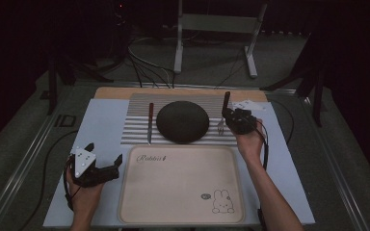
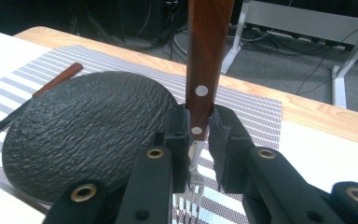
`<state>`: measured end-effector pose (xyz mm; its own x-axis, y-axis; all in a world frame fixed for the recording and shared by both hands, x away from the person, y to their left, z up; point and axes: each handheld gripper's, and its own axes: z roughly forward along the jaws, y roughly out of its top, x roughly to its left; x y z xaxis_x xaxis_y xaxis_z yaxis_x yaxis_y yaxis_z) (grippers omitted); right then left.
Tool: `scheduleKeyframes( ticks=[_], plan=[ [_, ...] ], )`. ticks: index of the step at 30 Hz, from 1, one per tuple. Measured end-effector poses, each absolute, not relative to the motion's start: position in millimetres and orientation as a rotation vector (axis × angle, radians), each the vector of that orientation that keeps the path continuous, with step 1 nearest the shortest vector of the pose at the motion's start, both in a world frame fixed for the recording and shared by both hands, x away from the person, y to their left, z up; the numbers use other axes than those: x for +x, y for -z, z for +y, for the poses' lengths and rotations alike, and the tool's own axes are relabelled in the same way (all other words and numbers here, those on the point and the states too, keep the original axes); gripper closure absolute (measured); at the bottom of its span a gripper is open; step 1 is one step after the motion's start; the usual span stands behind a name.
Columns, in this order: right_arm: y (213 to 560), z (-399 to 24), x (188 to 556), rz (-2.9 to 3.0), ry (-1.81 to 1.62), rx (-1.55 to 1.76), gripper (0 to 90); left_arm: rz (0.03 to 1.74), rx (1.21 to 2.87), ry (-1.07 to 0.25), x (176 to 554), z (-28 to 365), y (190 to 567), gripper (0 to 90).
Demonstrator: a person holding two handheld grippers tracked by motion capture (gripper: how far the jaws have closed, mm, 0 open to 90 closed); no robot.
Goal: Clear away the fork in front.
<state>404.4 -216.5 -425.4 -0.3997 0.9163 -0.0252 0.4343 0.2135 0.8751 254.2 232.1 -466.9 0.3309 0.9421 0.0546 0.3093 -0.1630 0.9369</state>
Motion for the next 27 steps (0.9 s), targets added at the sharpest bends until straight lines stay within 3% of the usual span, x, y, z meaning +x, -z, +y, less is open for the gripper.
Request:
scheduleKeyframes(
  ticks=[27],
  plan=[
    [407,-208,363,1.941,-1.208,1.089,78.1,1.099,1.705,-0.83,260,217,463,0.0]
  ],
)
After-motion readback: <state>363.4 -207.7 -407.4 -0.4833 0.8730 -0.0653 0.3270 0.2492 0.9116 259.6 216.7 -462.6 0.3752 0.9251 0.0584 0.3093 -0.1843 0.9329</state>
